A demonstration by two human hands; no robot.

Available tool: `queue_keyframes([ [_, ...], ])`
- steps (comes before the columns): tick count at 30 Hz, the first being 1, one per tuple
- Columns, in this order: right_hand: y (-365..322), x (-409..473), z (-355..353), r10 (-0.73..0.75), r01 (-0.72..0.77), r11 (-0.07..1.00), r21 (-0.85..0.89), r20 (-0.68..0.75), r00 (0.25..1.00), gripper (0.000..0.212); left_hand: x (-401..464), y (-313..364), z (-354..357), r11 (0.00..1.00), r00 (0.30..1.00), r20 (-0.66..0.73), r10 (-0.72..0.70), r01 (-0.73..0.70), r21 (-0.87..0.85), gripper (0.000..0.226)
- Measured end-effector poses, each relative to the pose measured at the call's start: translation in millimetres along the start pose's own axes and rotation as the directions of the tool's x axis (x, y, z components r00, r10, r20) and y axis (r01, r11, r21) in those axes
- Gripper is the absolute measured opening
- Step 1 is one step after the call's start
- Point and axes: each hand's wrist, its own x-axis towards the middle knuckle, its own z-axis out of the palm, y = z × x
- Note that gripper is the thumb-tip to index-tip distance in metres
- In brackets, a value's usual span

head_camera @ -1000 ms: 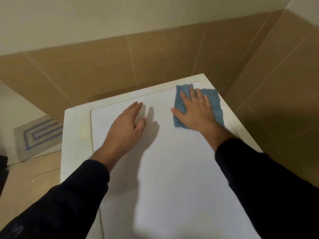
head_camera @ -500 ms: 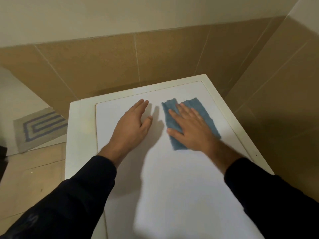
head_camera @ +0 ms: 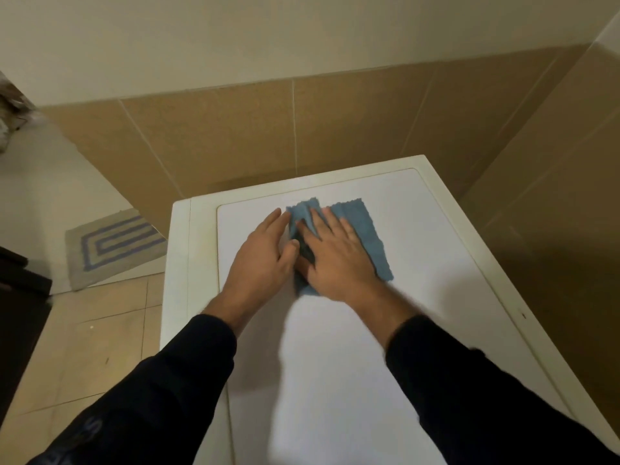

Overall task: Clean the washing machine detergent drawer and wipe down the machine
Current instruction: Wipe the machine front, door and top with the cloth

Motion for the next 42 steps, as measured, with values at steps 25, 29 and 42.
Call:
queue_keyframes([
  [25,6.0,24.6,-4.3,0.165,-0.164,0.983,-0.083,0.009,0.986,0.085,-14.1,-44.7,-29.5,0.996,0.998,-0.053,-0.028,0.023,-0.091,0.055],
  [29,-22.2,63.3,2.3,0.172,-0.174,0.979,-0.102,-0.028,0.985,0.080,-4.9,-53.6,-32.2,0.999,0.999,-0.049,-0.024,0.021,-0.047,0.055],
  [42,-26.7,-10.4,3.9,0.053,-0.051,0.997,-0.056,0.027,0.998,0.081,-18.3,-99.4,-55.1,0.942,0.999,-0.030,-0.013,0.022,0.336,0.056],
])
